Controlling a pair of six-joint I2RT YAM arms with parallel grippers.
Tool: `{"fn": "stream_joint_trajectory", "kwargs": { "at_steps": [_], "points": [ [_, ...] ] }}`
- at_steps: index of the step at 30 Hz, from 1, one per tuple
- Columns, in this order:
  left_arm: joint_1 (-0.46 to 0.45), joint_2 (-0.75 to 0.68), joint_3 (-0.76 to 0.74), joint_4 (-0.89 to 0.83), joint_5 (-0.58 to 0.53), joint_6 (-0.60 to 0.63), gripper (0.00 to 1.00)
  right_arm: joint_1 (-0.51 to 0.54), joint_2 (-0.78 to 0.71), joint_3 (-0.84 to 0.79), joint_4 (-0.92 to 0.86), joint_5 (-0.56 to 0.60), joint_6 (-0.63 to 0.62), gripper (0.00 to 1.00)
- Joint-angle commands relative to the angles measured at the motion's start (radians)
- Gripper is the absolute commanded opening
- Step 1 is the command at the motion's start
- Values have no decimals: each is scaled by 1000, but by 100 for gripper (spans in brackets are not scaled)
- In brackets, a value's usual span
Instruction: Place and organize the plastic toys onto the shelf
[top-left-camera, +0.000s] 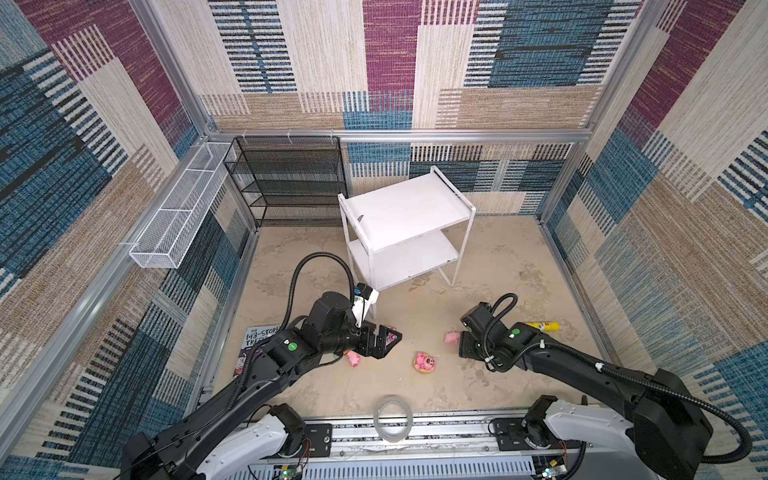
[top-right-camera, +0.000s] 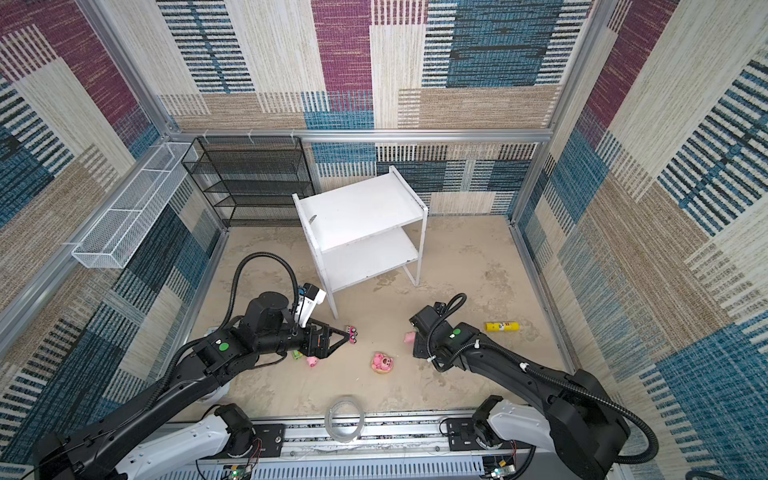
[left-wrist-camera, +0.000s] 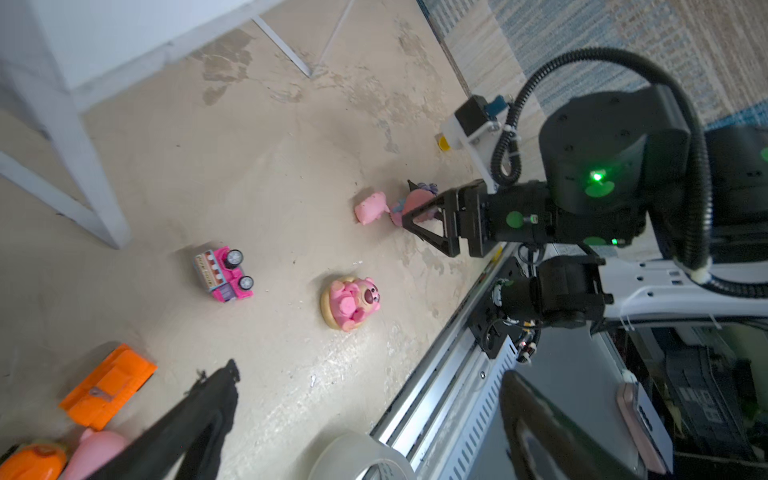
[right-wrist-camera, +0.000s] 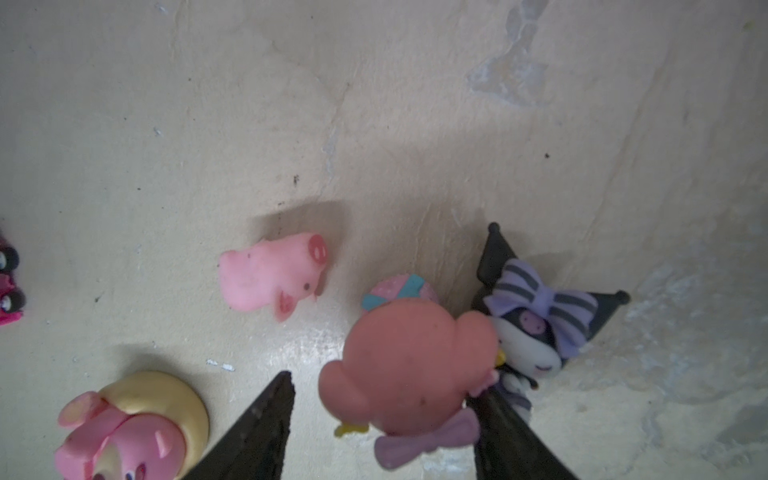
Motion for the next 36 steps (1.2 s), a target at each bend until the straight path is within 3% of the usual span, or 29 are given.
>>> {"fn": "stream_joint_trajectory", "kwargs": {
  "at_steps": [1, 9, 19, 31, 36],
  "points": [
    [-58, 22, 17, 29, 2, 62, 99, 6, 1, 15, 23, 18, 0, 67],
    [-162, 55, 50, 11, -103, 131, 99, 16, 10, 22, 18, 42, 2, 64],
    [-176, 49, 50, 2, -145, 148, 99, 20, 37, 11, 18, 67, 20, 64],
    [-178, 58, 45, 17, -175, 167, 99, 21, 23, 0, 32, 86, 23, 54],
    [-180, 62, 47, 20, -181, 171, 99, 21, 28, 2, 54, 147, 20, 50]
  ]
}}
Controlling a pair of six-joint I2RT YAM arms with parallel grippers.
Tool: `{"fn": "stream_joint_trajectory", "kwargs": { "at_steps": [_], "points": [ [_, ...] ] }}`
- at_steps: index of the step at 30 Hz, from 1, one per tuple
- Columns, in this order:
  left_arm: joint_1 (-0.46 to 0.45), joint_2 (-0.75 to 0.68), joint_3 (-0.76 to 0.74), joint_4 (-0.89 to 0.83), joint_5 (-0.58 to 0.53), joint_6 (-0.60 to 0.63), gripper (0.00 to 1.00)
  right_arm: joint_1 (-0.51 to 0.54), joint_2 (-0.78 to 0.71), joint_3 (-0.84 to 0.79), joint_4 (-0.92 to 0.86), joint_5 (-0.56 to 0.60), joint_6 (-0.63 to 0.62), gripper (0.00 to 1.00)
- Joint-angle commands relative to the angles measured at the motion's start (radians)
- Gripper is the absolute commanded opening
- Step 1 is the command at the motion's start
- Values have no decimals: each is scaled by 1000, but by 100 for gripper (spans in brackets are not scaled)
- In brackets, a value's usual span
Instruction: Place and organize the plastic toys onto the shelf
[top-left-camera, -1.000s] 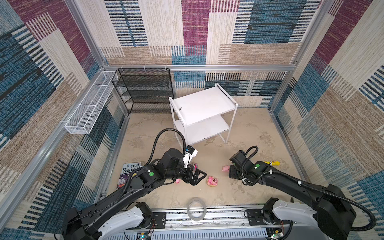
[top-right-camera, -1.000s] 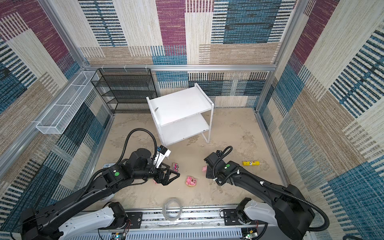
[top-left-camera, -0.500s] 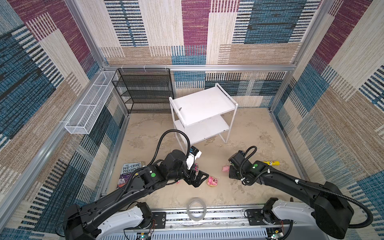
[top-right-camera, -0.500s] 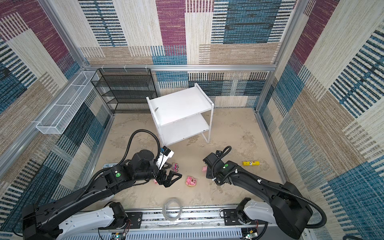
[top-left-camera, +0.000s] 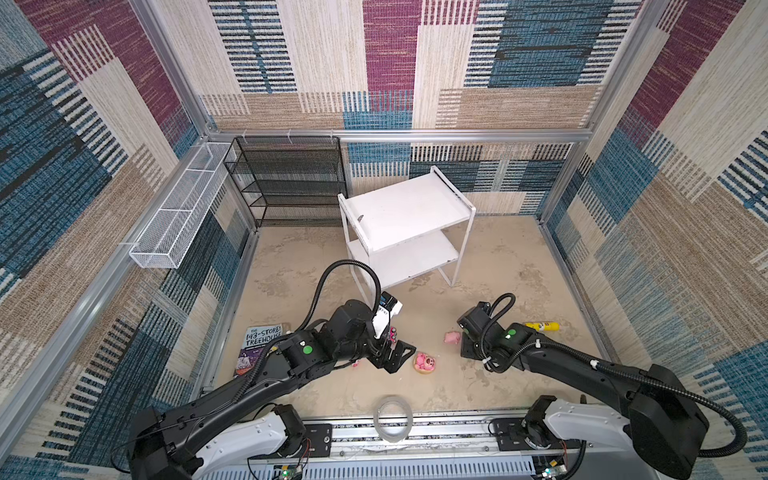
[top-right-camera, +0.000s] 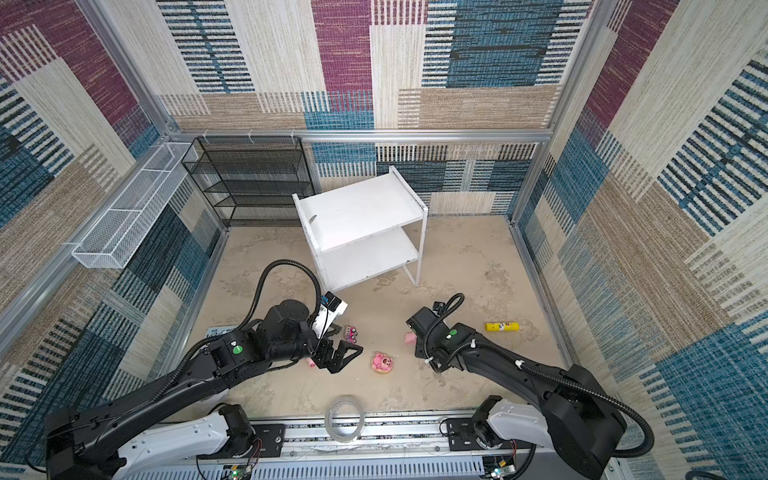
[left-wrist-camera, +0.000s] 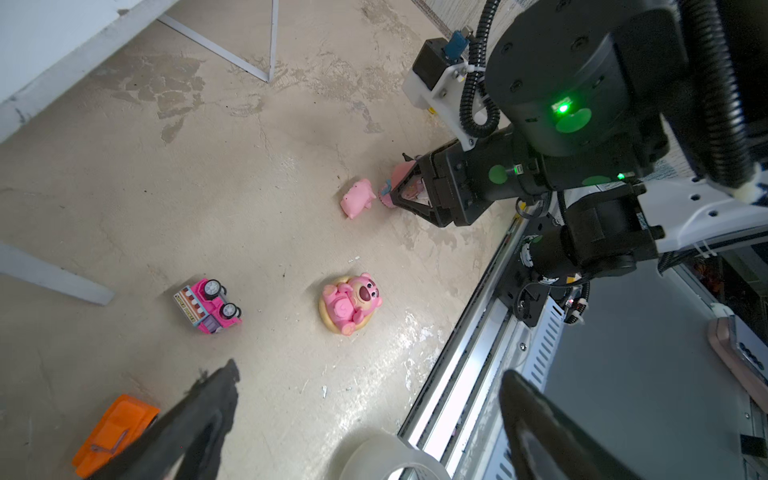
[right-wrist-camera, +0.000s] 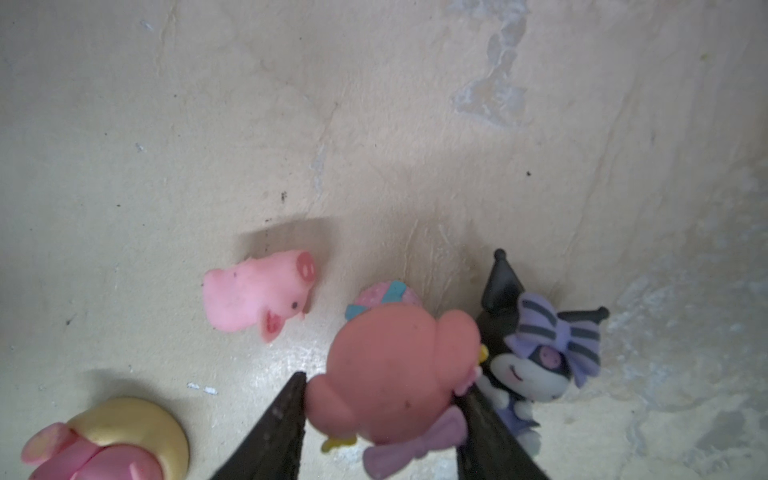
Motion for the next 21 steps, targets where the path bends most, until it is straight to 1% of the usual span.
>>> {"fn": "stream_joint_trajectory", "kwargs": {
  "at_steps": [1, 6, 7, 10, 15, 16, 19, 21],
  "points": [
    [1, 4, 1, 17, -13, 25, 99, 0, 7, 11, 40, 77, 0, 49],
    [-1, 4, -4, 10, -42, 19, 99, -10, 45, 38, 86, 155, -44, 47],
    [0, 4, -4, 1, -66, 11, 99, -18, 51, 40, 102, 155, -55, 47],
    [1, -3, -11, -58, -187, -36, 99, -45, 77, 46, 149, 150, -91, 47],
    [-1, -44, -52, -111, -247, -107, 99, -68, 89, 44, 185, 140, -124, 48],
    [-1, -56, -60, -121, -258, -124, 99, -68, 86, 42, 187, 140, -128, 50],
    [1, -87, -88, -160, -302, -171, 99, -71, 68, 31, 187, 140, -133, 59],
    [1, -97, -90, -212, -356, -200, 99, -75, 51, 24, 187, 136, -135, 64]
  ]
}}
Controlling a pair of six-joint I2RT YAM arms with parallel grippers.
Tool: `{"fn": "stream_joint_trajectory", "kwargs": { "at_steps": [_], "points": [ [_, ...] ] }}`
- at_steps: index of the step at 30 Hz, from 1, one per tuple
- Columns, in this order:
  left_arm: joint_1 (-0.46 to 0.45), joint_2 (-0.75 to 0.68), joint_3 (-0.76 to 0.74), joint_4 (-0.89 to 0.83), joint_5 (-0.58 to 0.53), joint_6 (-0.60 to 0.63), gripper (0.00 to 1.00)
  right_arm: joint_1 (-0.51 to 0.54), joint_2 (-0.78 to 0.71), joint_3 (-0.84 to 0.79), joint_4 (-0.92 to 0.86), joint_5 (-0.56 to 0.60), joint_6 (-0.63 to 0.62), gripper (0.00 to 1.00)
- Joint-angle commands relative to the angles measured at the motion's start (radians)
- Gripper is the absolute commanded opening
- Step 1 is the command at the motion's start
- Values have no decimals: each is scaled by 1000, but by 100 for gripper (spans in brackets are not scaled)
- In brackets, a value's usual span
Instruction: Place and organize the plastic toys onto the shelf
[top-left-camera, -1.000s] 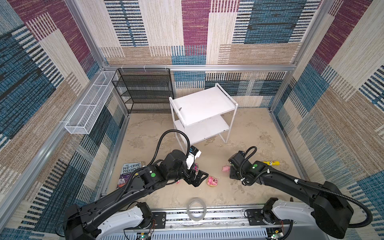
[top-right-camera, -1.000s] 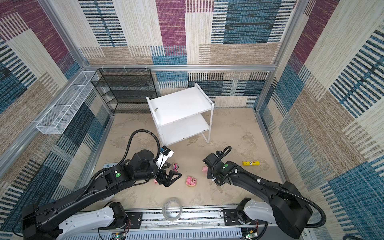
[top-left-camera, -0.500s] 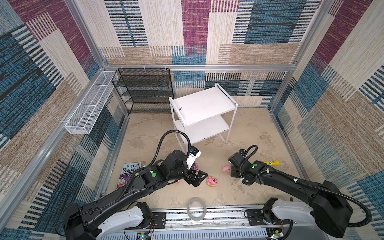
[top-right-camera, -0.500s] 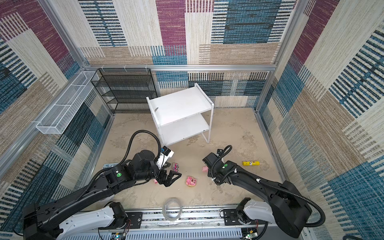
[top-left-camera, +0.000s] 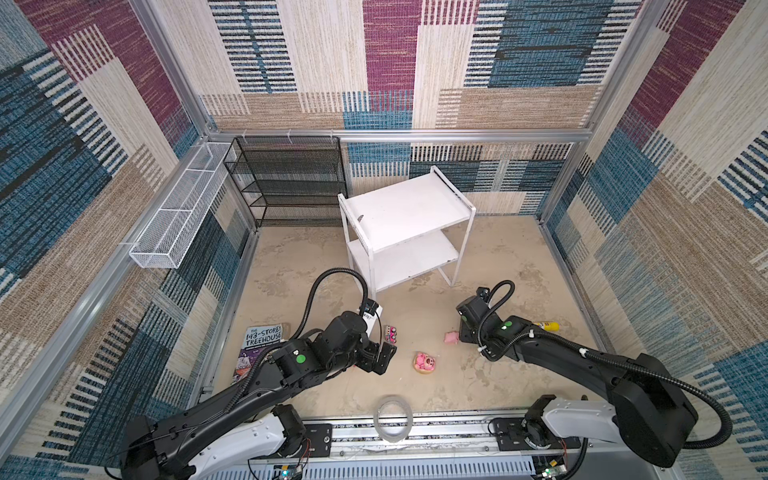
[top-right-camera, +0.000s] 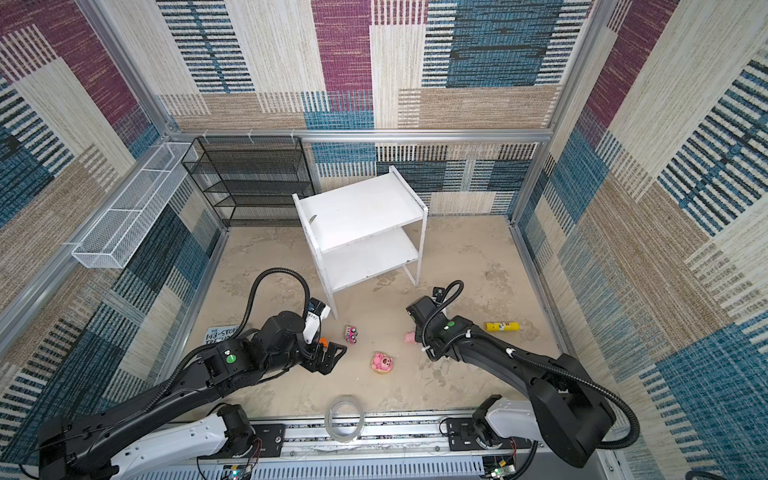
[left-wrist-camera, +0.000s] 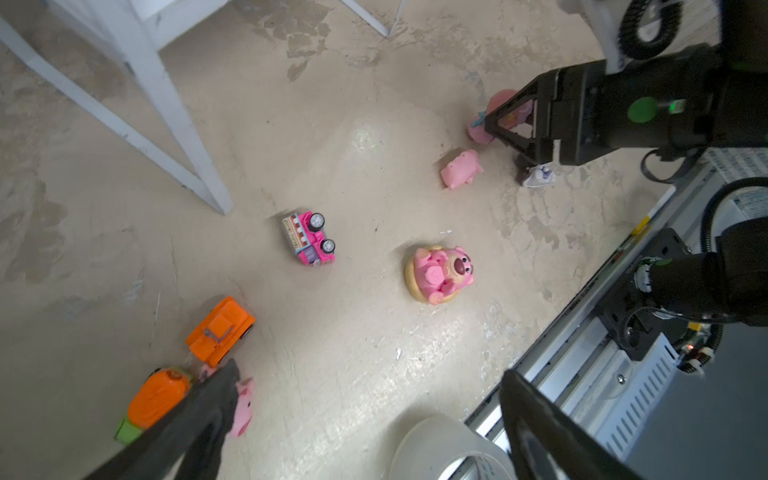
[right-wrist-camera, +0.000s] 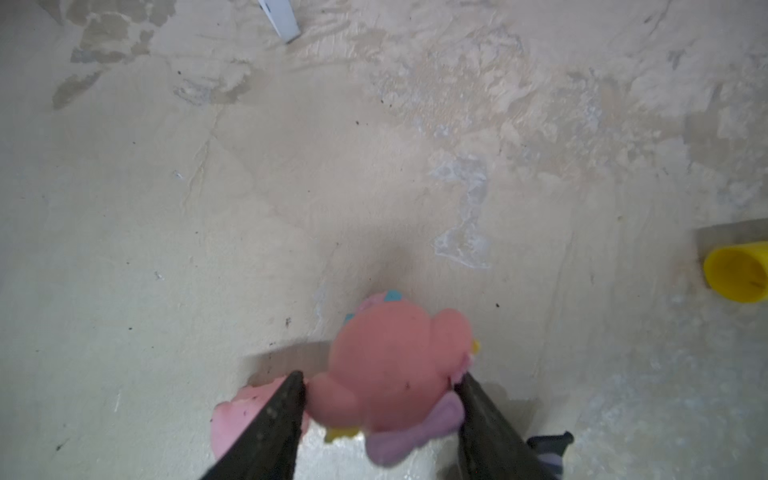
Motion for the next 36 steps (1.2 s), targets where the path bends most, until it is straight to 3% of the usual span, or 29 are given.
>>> {"fn": "stream_joint_trajectory", "kwargs": {
  "at_steps": [1, 8, 14, 20, 25, 30, 36],
  "points": [
    [3, -12, -4, -104, -126, -84, 99, -5, -28, -12, 29, 15, -16, 67],
    [5, 11, 1, -208, -201, -143, 99, -8, -61, 0, -1, 5, -48, 82],
    [5, 35, -24, -127, -92, -122, 99, -8, -57, 88, -50, -6, -142, 93],
    [4, 132, -28, 0, -35, -129, 96, -6, -75, 123, -28, -80, -250, 95],
    [3, 241, -16, 104, -25, -144, 89, -3, -126, 75, 11, -130, -260, 95],
    [0, 318, -51, 248, -60, -165, 84, 4, -216, 30, 37, -169, -257, 95],
    [-49, 358, -100, 384, -202, -183, 82, 18, -282, 12, 46, -172, -253, 96]
  ]
}}
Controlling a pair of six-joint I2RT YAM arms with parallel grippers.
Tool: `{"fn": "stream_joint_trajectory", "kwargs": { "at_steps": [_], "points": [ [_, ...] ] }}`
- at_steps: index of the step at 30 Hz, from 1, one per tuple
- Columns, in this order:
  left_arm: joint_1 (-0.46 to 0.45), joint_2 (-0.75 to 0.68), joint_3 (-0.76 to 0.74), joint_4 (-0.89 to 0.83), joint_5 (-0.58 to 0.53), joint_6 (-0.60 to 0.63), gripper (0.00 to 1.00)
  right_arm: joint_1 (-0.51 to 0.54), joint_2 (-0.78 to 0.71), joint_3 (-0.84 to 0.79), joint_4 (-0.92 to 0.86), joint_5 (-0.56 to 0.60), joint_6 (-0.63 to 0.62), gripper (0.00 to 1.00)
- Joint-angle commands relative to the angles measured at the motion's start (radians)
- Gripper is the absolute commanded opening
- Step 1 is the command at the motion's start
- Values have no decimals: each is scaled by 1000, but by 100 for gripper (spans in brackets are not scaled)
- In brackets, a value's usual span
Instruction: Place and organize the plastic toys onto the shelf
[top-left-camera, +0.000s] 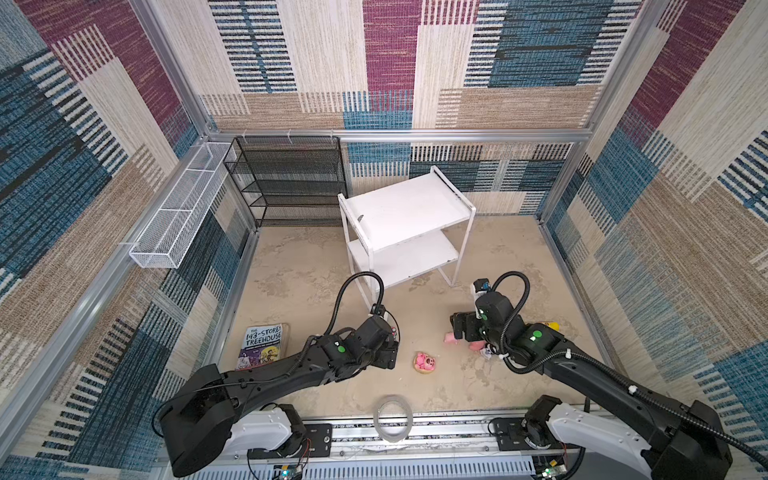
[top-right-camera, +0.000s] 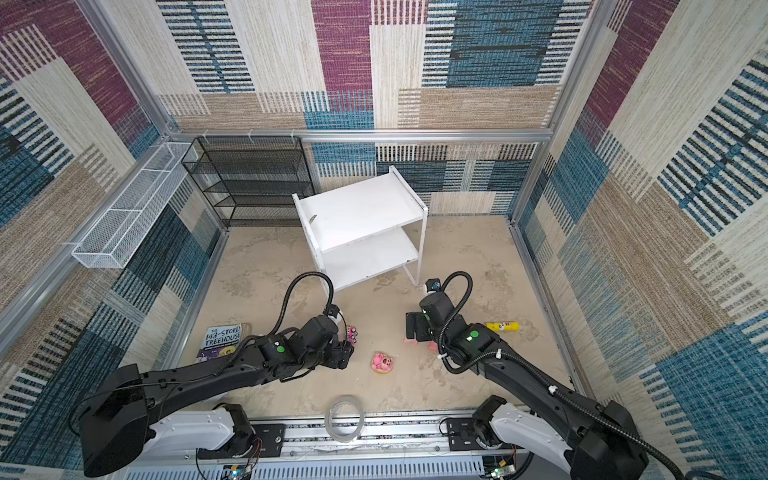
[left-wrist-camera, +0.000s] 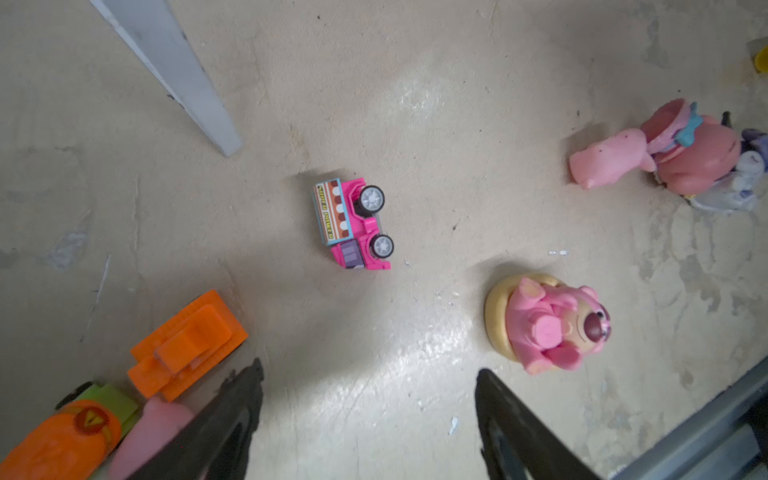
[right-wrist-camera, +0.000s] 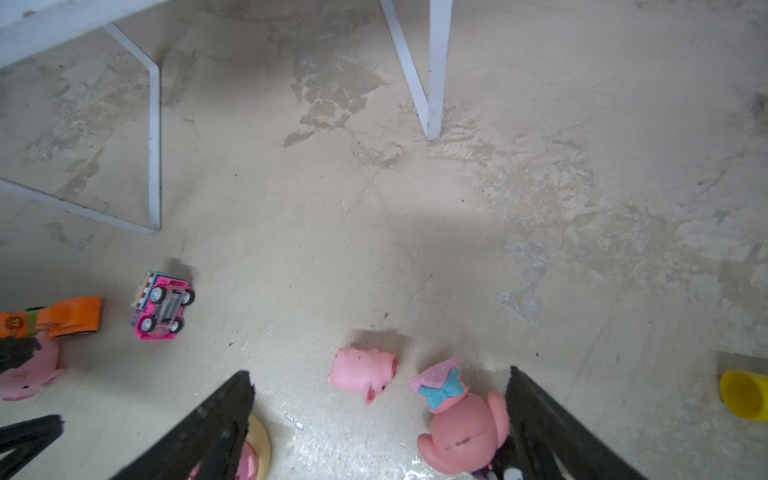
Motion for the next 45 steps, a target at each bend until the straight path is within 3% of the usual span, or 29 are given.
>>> {"fn": "stream_joint_trajectory", "kwargs": {
  "at_steps": [1, 8, 12, 16, 22, 33, 37, 41, 45],
  "points": [
    [-23, 21, -32, 143, -104, -22, 82, 5, -22, -6, 41, -10, -2, 96],
    [-45, 109, -49, 237, -181, -25, 82, 9, -29, -7, 46, -6, -2, 96],
    [-47, 168, -66, 350, -167, 2, 80, 10, -45, -8, 50, -12, -2, 96],
    [-47, 228, -41, 340, -191, -11, 79, 21, -74, -8, 44, -18, 4, 96],
    [-47, 260, -20, 339, -179, -3, 63, 30, -109, -20, 61, -39, 7, 97],
    [-47, 247, -24, 339, -168, 4, 38, 38, -89, -39, 122, -160, -16, 98],
    [-46, 213, -29, 320, -126, 25, 35, 37, -75, -43, 158, -224, -9, 98],
    [-48, 134, -60, 314, -5, 84, 34, 38, -23, -63, 219, -301, 45, 99],
    [-52, 44, -105, 260, -33, 87, 34, 38, 22, -90, 306, -362, 93, 99]
  ]
}}
